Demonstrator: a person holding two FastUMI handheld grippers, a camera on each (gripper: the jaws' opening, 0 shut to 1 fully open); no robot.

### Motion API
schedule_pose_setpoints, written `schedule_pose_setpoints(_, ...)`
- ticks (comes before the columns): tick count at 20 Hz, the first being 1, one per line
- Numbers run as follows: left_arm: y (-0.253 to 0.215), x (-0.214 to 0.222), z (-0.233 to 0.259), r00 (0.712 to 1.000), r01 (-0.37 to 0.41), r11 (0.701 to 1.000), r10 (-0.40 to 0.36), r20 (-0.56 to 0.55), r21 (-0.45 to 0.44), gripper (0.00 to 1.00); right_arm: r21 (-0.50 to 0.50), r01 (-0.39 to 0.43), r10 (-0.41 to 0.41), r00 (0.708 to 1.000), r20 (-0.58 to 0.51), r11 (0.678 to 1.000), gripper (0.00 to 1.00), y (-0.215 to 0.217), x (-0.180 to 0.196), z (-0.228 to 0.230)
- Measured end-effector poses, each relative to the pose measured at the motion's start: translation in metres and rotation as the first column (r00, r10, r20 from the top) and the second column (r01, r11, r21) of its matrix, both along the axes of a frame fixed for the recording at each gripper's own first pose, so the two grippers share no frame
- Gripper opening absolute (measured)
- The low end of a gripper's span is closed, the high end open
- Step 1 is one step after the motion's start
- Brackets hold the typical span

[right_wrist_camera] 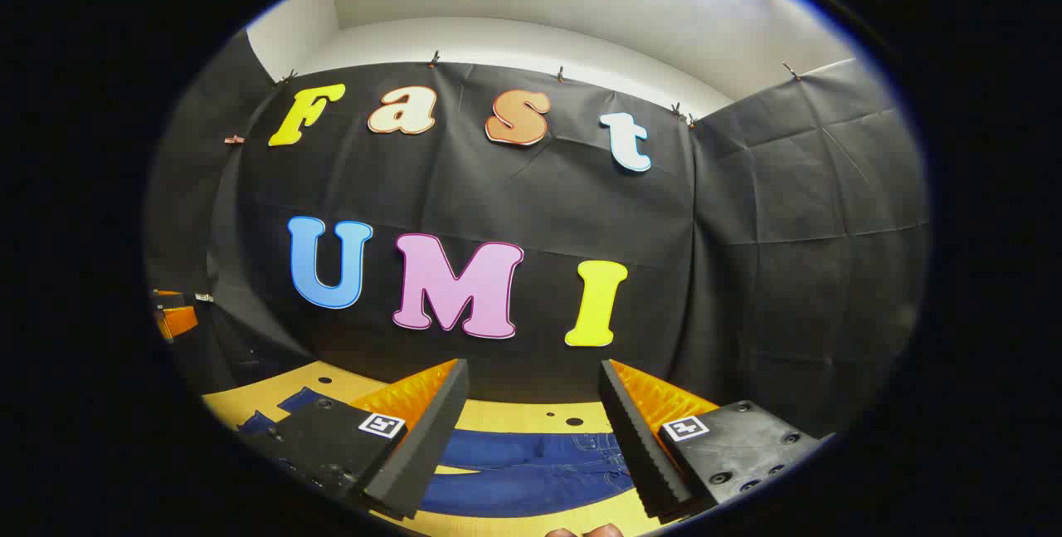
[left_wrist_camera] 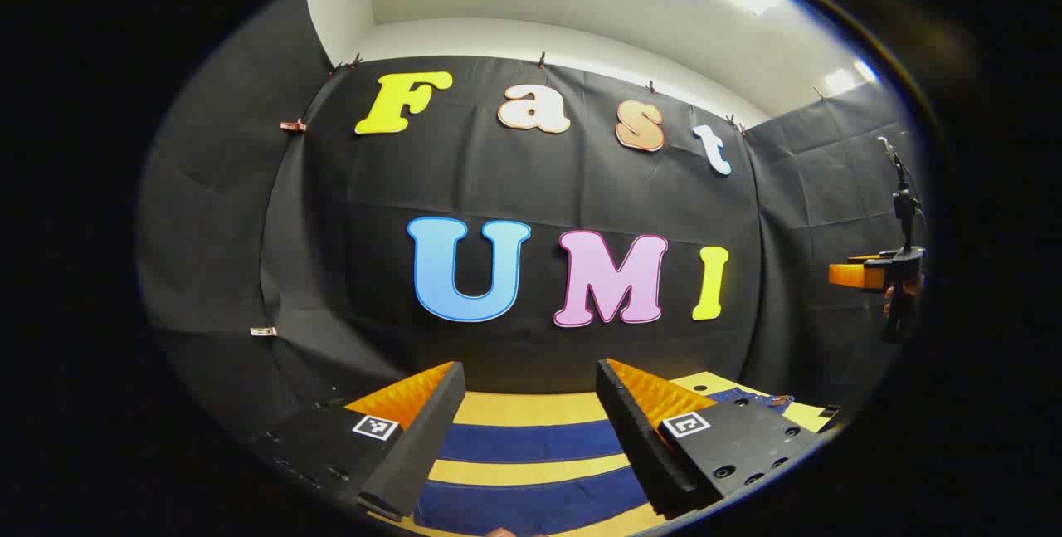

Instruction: Grasp the waist and the cuffs of the jeans and fold them to make the two legs overlap; first hold the waist and fold one-third of the jeans toward the cuffs, then hold the cuffs and fold the remaining one-third in the same direction to finish folding.

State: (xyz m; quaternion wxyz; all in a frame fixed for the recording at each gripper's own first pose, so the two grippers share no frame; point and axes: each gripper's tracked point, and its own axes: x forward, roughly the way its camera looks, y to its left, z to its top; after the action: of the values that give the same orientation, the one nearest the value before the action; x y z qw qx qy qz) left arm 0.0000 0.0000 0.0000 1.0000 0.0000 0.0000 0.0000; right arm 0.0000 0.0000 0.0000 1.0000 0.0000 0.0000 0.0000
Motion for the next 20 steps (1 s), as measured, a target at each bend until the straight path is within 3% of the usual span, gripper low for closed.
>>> schedule_pose_setpoints(16,-0.012,0.002,0.006,0.996,0.085,0.996,-0.085,0.005,0.039,0.99,-0.089,0.091,-0.091,0.996,0.006,0.992,0.96,-0.042,-0.027,-0.001)
schedule_pose_setpoints(20,-0.01,-0.009,-0.036,0.983,0.154,0.986,-0.147,-0.108,0.059,0.99,-0.148,0.112,-0.117,0.993,-0.031,0.983,0.96,-0.061,-0.026,-0.026)
